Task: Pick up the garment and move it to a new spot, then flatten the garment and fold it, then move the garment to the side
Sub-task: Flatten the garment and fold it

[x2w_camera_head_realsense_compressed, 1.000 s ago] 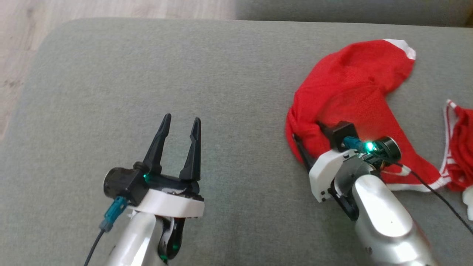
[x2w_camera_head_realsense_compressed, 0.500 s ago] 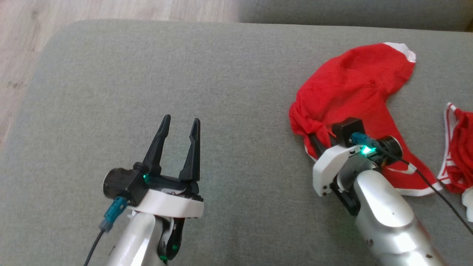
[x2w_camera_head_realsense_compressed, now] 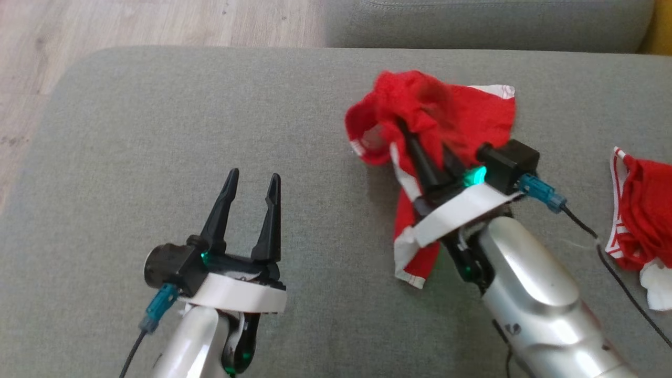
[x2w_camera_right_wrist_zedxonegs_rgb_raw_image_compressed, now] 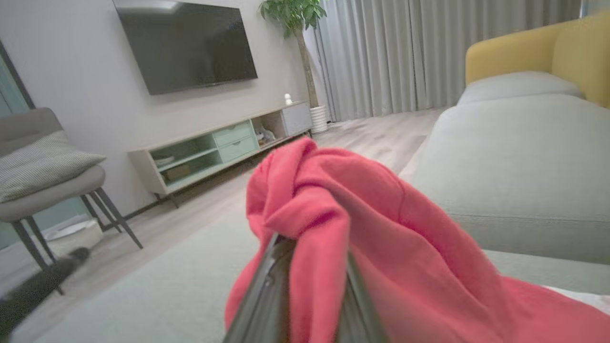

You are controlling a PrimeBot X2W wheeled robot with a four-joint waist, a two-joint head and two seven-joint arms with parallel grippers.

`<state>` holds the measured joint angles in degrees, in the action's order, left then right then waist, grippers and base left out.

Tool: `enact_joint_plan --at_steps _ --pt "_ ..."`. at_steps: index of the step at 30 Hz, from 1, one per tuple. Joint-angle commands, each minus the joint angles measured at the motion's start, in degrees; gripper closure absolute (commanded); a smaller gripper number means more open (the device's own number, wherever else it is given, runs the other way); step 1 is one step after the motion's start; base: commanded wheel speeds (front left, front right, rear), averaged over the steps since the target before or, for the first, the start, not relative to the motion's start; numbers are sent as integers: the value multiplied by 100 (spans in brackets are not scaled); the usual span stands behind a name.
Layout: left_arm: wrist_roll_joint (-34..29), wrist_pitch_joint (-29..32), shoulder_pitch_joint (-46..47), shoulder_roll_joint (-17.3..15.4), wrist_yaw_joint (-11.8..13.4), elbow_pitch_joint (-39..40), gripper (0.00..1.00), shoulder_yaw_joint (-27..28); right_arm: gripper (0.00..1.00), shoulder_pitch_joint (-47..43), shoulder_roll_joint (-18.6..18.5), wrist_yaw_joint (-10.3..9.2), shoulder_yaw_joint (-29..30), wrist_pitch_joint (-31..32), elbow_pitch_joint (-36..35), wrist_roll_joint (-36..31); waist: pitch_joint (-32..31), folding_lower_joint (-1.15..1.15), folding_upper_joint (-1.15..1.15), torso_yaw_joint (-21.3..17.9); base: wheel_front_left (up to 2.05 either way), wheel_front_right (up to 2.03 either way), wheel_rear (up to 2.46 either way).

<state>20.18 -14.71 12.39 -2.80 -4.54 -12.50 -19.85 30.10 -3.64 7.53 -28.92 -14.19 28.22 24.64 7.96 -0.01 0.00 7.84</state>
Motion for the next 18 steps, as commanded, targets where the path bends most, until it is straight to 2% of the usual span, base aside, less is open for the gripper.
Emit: enact_joint_plan --at_steps 1,6,11,12,13,14,18 --pt "-38 -29 103 -8 7 207 0 234 100 28 77 -4 105 -43 94 -163 24 1 0 6 0 0 0" --pt "-48 -29 122 -8 0 232 0 221 100 -65 77 -4 643 202 1031 -647 103 1 0 55 0 0 0" --pt "-33 -29 165 -8 -4 232 0 205 100 -70 77 -4 785 464 1581 -864 150 1 0 88 0 0 0" --pt "-29 -29 170 -8 -2 230 0 204 67 -53 77 -4 808 492 1671 -918 159 1 0 87 0 0 0" --pt "-24 -29 174 -8 1 227 0 200 5 -30 77 -4 858 468 1731 -962 168 1 0 85 0 0 0" --pt "-19 -29 179 -8 1 219 0 192 0 -13 77 -4 872 453 1775 -970 173 1 0 83 0 0 0" --pt "-22 -29 179 -8 0 182 0 190 0 40 77 -4 844 285 1758 -917 151 1 0 27 0 0 0"
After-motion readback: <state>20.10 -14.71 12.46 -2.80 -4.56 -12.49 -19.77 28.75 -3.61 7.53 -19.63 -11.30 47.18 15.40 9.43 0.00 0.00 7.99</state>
